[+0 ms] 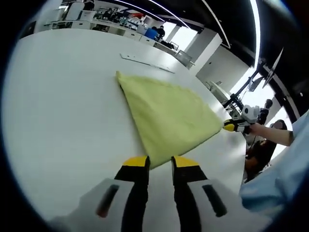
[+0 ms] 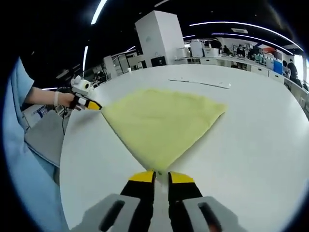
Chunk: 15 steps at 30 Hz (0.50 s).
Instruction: Fold the garment on the visible template until the final outline fits inside the template.
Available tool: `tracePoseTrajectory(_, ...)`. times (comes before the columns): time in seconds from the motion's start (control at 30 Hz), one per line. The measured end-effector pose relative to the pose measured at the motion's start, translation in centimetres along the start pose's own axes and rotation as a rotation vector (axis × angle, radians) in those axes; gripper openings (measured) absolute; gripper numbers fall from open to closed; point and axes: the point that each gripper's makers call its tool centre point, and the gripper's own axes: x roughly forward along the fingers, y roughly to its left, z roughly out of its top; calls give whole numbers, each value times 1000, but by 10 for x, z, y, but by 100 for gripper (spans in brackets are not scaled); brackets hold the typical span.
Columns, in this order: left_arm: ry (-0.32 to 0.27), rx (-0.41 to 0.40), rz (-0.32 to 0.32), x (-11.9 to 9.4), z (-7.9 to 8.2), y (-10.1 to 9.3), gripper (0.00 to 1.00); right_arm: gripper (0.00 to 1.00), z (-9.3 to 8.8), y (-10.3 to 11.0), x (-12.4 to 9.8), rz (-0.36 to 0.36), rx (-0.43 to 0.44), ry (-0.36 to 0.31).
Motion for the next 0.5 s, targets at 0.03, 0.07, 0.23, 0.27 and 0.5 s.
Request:
tracePoseTrajectory(0.03,-8,-9,0,0,1,1,13,3,0,0,0,0,5,-2)
tracePoseTrajectory(0.07,-9,-17,0,0,1,2,12,3,0,0,1,5,5,2)
tracePoseTrajectory(0.23,-5,-36,6,-2,0,4,0,0,1,2,-2,13,-25,-9)
tracePoseTrajectory(0.27,-9,-52,8,-2,1,4,0,0,1,3,-3,21,-31,-11)
tracePoseTrajectory(0.5,25,-48,6,-6,-8,1,0,0,-1,4,-13,54,-86,-8)
